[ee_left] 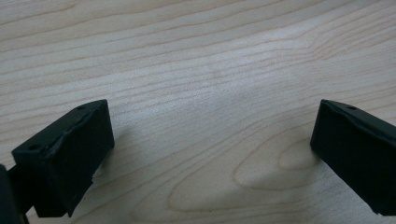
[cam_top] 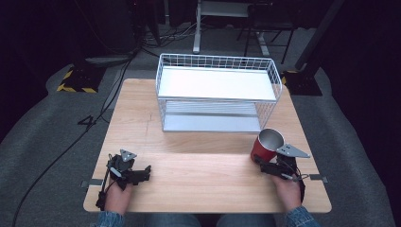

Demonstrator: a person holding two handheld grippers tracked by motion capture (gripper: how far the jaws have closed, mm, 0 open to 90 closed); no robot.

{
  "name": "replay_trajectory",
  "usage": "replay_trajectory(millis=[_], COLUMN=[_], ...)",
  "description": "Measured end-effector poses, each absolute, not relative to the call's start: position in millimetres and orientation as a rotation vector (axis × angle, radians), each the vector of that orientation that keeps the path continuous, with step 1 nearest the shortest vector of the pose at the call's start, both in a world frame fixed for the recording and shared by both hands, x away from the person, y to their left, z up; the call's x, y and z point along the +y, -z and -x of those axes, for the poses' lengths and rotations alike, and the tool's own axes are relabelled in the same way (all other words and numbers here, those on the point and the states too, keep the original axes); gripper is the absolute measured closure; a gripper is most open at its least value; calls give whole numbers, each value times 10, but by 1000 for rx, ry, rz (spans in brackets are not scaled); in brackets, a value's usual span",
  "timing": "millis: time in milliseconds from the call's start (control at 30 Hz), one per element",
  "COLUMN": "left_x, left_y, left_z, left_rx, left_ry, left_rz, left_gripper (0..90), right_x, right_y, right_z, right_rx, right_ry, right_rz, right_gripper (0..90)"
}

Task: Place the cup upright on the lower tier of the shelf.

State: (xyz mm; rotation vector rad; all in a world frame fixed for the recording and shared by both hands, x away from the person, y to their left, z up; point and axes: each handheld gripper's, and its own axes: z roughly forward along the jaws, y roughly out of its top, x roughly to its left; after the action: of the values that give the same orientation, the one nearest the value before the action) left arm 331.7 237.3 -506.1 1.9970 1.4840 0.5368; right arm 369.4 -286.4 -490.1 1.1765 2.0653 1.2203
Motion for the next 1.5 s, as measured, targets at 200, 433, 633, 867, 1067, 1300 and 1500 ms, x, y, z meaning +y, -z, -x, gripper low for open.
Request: replay_trajectory(millis=[200, 433, 633, 867, 1067, 1300, 1500], left_x=[2372, 2372, 2371, 2360, 2362, 2365, 2370], left_y=[5061, 5061, 5061, 5062, 5062, 5063, 5061], left_z=[-3318, -3317, -3315, -3298, -3273, -3253, -3241], left_rx=[1484, 1484, 1487, 1504, 1507, 1509, 1510], left_ry=[-537, -537, -539, -545, -543, -542, -539], left_rz=[-1997, -1997, -1994, -1982, -1980, -1977, -1978], left_gripper=[0, 0, 0, 0, 1, 1, 3], right_x=[-2773, -2690, -2575, -2395, -2289, -2175, -2079], right_y=[4834, 4729, 4638, 4540, 4515, 4505, 4488], right_z=[-3738, -3815, -3895, -4011, -4128, -4273, -4420], right_rx=[2088, 2094, 2090, 2097, 2115, 2118, 2119], right_ry=[-1234, -1246, -1259, -1217, -1197, -1183, -1170], right_rz=[-1167, -1176, -1241, -1194, -1167, -1159, -1146], right_gripper=[177, 177, 178, 178, 178, 178, 178])
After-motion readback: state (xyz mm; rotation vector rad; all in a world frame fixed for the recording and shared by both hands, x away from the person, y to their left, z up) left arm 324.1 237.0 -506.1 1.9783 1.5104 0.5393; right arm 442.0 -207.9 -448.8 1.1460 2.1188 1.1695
